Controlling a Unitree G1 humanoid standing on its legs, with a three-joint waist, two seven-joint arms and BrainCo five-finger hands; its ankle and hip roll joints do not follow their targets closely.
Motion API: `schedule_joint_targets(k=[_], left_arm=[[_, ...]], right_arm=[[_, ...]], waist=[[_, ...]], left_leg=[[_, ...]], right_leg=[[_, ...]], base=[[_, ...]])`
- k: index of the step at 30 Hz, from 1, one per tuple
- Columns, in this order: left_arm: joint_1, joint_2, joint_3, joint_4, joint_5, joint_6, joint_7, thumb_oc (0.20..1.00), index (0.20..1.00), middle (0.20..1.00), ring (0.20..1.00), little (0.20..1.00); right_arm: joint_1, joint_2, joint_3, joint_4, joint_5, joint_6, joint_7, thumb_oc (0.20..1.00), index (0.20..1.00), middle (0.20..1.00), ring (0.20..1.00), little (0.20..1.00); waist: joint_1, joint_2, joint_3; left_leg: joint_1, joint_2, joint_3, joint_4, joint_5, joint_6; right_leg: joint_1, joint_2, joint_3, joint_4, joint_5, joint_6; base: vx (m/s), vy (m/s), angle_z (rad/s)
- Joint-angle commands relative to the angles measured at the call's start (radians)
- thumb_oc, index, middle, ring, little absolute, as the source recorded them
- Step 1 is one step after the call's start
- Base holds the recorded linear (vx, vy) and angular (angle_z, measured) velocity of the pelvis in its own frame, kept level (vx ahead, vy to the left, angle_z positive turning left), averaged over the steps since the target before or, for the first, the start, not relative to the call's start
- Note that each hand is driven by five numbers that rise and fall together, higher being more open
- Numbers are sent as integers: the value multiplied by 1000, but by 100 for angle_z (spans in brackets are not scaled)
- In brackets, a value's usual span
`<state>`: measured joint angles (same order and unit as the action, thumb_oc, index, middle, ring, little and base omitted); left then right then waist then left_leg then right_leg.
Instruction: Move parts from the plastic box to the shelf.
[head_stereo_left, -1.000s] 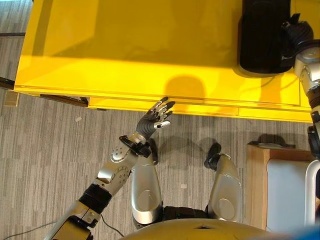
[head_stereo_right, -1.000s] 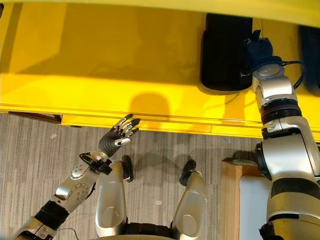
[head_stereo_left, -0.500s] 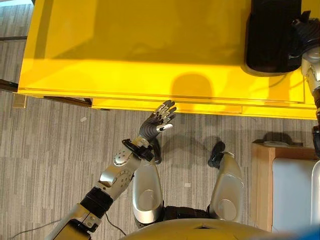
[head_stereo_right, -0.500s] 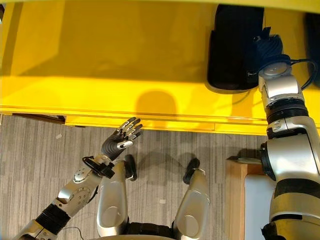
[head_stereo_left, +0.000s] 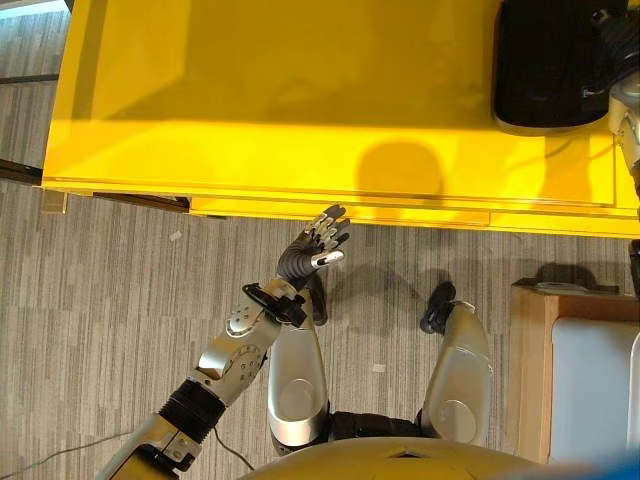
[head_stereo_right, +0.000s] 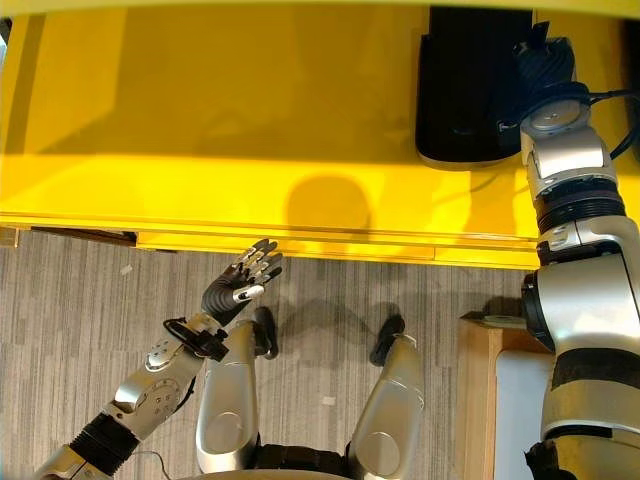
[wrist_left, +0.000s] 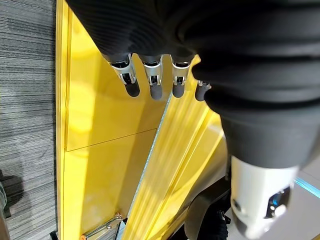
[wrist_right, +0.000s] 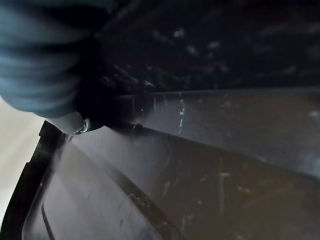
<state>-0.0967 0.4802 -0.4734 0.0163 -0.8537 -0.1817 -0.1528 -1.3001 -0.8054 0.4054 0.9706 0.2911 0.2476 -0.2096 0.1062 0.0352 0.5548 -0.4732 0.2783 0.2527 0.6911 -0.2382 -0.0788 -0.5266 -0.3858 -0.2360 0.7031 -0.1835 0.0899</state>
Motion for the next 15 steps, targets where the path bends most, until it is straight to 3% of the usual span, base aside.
schedule_joint_targets(k=[1,5,6,8,9,15], left_arm=[[30,11,-48,-134,-13,-36,-33,1000,1000,1000,1000,1000],[39,8,-50,-127,-13,-41,-39,1000,1000,1000,1000,1000],[40,7,-54,-125,-4,-43,-38,1000,1000,1000,1000,1000],[37,7,-55,-125,-13,-46,-35,1000,1000,1000,1000,1000],[35,8,-54,-127,-14,-43,-34,1000,1000,1000,1000,1000],[36,5,-67,-132,-17,-36,-43,1000,1000,1000,1000,1000]], right_arm=[[-143,-93,54,-14,-15,-28,-37,200,200,200,200,200],[-141,-97,62,-16,-42,-22,-21,200,200,200,200,200],[-142,-95,63,-13,-22,-11,-43,746,746,746,746,746],[-139,-93,55,-11,-22,-2,-54,580,580,580,580,580],[-138,-92,51,-8,-28,0,-64,1000,1000,1000,1000,1000],[-115,-82,22,-5,30,31,-93,1000,1000,1000,1000,1000]], waist=[[25,15,-35],[23,17,-35],[21,17,-35],[20,18,-35],[20,19,-35],[13,21,-35]], left_leg=[[32,-23,-5,-48,-24,26],[33,-22,-2,-49,-23,27],[31,-22,-3,-43,-26,27],[29,-22,-2,-41,-28,29],[28,-23,-2,-41,-28,29],[25,-23,3,-36,-33,33]], right_leg=[[10,51,-35,177,-156,-48],[5,51,-34,190,-165,-53],[1,51,-32,196,-167,-55],[-1,51,-31,198,-169,-55],[-2,52,-29,198,-169,-55],[-9,54,-21,198,-168,-53]], base=[[47,-12,0],[55,-6,0],[45,2,0],[24,3,0],[0,0,0],[2,5,0]])
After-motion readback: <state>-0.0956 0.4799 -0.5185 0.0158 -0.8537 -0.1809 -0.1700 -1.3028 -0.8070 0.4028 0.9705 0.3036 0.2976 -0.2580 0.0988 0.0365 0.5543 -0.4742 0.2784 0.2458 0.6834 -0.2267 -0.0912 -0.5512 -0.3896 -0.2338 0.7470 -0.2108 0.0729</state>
